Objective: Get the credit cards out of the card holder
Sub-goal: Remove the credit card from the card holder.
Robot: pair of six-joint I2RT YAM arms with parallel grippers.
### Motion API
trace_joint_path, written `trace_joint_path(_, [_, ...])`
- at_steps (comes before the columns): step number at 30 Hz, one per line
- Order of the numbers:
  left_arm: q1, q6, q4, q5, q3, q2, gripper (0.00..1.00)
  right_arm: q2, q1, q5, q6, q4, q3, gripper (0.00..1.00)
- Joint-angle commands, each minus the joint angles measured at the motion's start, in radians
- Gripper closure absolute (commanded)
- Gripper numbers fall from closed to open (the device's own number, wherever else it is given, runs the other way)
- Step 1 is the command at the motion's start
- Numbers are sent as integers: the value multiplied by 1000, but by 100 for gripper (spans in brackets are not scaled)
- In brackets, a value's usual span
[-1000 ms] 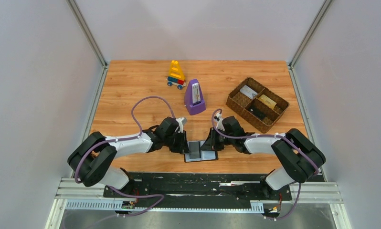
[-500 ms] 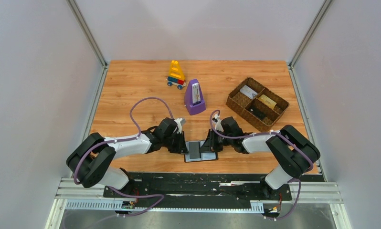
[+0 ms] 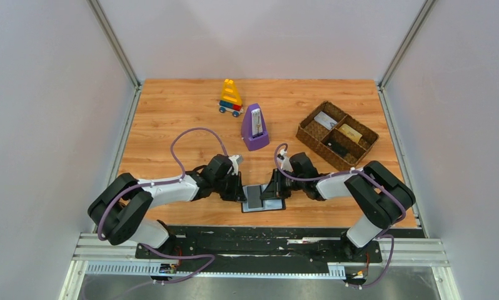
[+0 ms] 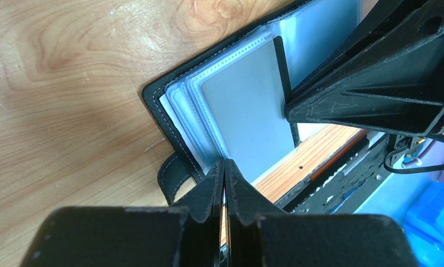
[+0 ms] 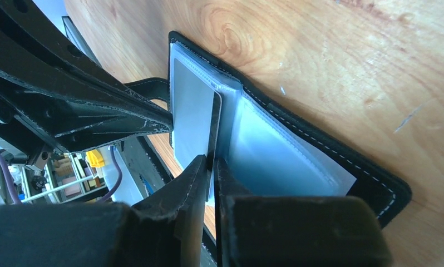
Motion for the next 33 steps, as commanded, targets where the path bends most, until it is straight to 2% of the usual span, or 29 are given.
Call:
trace_joint_path(1, [-2,11,-3,-13,-23,22,91,19,4,-53,17,96,19,92])
trace_joint_path(3, [-2,13,-18,-24,-22,22,91,13,2,-50,11,85,17,100])
trace_joint_path(4, [-2,13,-30,-32,-19,23,91,7,-2,-50,6,79,14,100])
trace_joint_path(11, [-2,27,-155,-118,20,38,91,-15,-44,-77,-60,-3,20,100])
trace_joint_path(22, [-2,21,-158,-124,21,59,91,-34,-77,-127,-92,-36,21,95])
trace_joint_path(25, [-2,20,-155,-122,23,60,91,-32,-79,-136,-91,-30,18,100])
trace_joint_path(29, [-2,18,-154,-121,23,61,91,-32,-83,-159,-77,-14,16,100])
trace_joint_path(30, [-2,19,-155,-121,22,61,91,-33,-84,-160,-73,-14,16,99])
trace_joint_path(32, [-2,19,-154,-119,22,62,91,-36,-88,-157,-63,-16,14,89])
trace_joint_path(33, [-2,20,-153,-118,21,63,91,-36,-90,-159,-60,-17,15,90])
